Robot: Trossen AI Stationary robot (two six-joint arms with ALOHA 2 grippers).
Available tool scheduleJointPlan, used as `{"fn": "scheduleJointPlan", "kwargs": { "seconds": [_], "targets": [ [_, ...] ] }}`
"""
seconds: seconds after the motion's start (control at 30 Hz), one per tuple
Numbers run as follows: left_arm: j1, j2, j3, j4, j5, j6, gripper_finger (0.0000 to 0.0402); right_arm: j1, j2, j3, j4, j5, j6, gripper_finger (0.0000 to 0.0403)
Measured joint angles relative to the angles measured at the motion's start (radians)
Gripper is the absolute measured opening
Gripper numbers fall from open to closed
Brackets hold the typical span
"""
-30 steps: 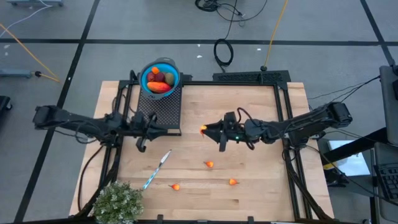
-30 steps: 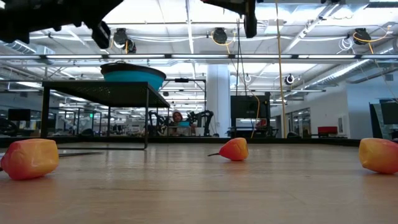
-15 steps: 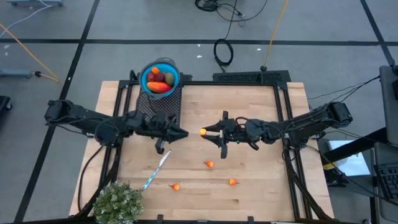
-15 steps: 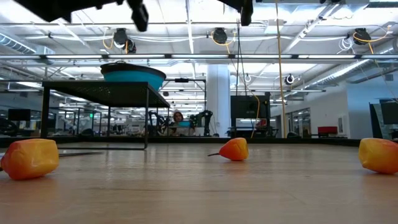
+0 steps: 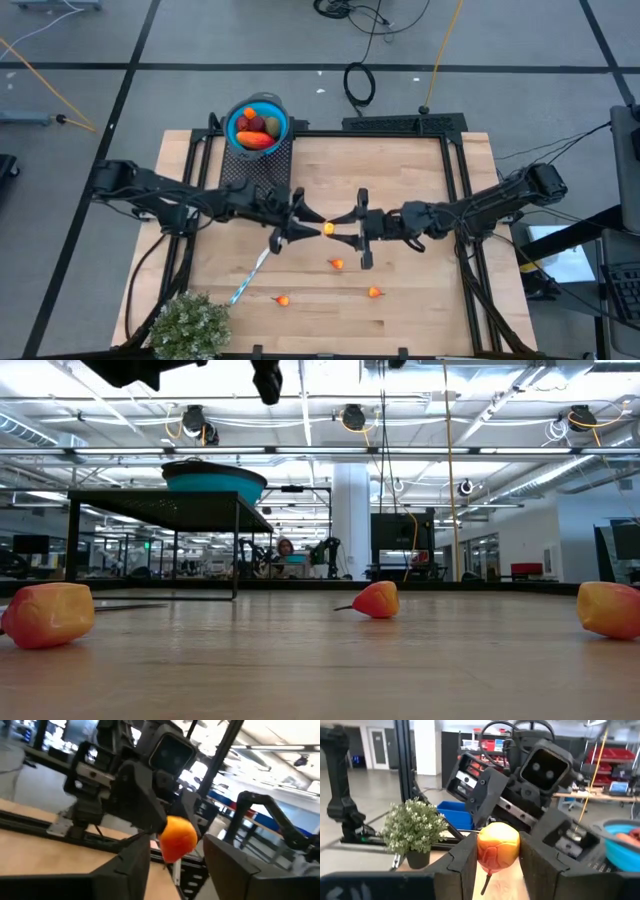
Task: Pick & Place Fruit
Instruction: Put the orange pear into the blue strainer bowl on the shelf
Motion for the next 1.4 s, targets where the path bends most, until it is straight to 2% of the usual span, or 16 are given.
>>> {"fn": "scheduleJointPlan", "kwargs": {
  "seconds": [0.23,0.5,0.67,0.93,1.4],
  "targets": [
    [0.000,0.028,0.017,-0.005,0.023,-0.131,0.0226,0.021,0.000,0.000,-0.002,0.003,-0.129,0.0123],
    [0.000,0.028,0.017,0.002,0.050,-0.254,0.0237,0.040,0.000,0.000,-0.019,0.063,-0.175,0.0123],
    [0.000,0.028,0.017,0.002,0.044,-0.266,0.0237,0.042,0.000,0.000,-0.023,0.075,-0.173,0.0123],
    [0.000,0.028,0.017,-0.010,-0.030,-0.235,0.0237,0.041,0.000,0.000,-0.024,0.078,-0.113,0.0123],
    [0.000,0.027,0.017,-0.038,-0.032,-0.218,0.0237,0.013,0.000,0.000,-0.037,0.079,-0.047,0.0123]
  ]
}}
